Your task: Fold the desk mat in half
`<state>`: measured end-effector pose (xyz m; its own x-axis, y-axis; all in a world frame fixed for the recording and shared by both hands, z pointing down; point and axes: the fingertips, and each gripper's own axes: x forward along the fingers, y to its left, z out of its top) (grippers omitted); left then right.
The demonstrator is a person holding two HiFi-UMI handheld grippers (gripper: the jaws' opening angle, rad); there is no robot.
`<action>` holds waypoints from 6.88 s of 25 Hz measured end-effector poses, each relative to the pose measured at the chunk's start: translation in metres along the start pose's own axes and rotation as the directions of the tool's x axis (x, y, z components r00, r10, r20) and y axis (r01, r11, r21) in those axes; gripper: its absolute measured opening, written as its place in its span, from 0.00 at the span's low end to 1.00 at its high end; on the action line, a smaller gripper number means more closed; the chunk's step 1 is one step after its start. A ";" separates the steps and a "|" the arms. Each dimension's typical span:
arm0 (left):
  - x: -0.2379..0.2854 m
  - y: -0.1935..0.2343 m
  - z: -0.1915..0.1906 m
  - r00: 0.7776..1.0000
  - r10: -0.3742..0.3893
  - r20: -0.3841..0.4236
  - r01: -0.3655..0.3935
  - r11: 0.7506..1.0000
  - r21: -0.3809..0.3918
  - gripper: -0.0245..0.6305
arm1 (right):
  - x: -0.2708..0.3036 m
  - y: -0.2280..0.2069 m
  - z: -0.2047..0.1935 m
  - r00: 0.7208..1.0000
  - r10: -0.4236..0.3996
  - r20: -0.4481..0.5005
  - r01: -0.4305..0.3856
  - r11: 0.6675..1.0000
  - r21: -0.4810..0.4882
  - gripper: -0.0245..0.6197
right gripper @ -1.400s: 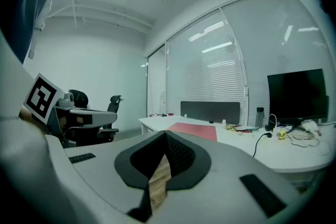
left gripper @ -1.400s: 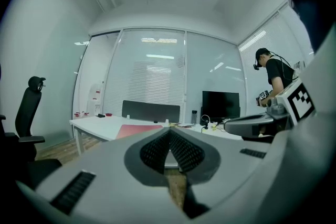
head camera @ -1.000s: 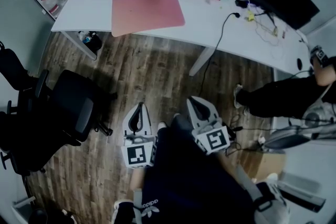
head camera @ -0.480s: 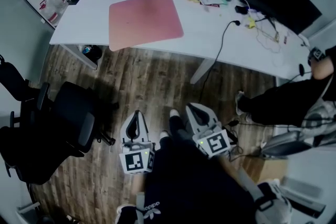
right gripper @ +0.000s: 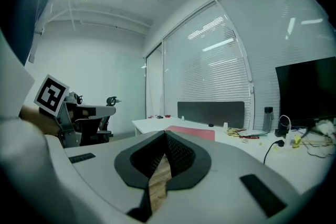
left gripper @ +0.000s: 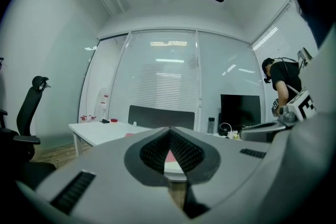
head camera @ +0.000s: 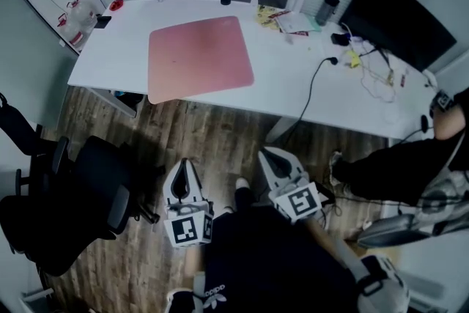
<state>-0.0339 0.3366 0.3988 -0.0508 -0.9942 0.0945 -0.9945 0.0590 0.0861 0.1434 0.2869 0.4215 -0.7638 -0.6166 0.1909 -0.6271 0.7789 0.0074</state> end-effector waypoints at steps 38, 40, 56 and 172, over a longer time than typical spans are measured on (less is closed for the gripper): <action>0.178 0.104 0.011 0.991 -0.112 -0.072 0.111 0.994 -0.019 0.04 | 0.179 -0.052 0.030 0.995 -0.083 -0.048 0.085 0.996 0.028 0.04; 0.193 0.116 0.016 0.989 -0.131 -0.066 0.130 0.991 -0.008 0.04 | 0.193 -0.053 0.035 0.994 -0.103 -0.038 0.104 0.994 0.026 0.04; 0.243 0.149 -0.010 0.970 -0.193 -0.145 0.186 0.980 -0.065 0.04 | 0.226 -0.064 0.019 0.969 -0.223 -0.105 0.232 0.969 0.086 0.04; 0.269 0.263 -0.238 0.608 -0.353 -0.711 -0.197 0.800 -0.566 0.26 | 0.340 -0.134 0.015 0.969 -0.162 -0.187 0.190 0.971 0.143 0.04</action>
<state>-0.2871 0.1062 0.6826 0.3853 -0.5614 0.7324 -0.7344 0.2941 0.6118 -0.0345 -0.0286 0.4705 -0.6101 -0.7019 0.3676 -0.7758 0.6235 -0.0969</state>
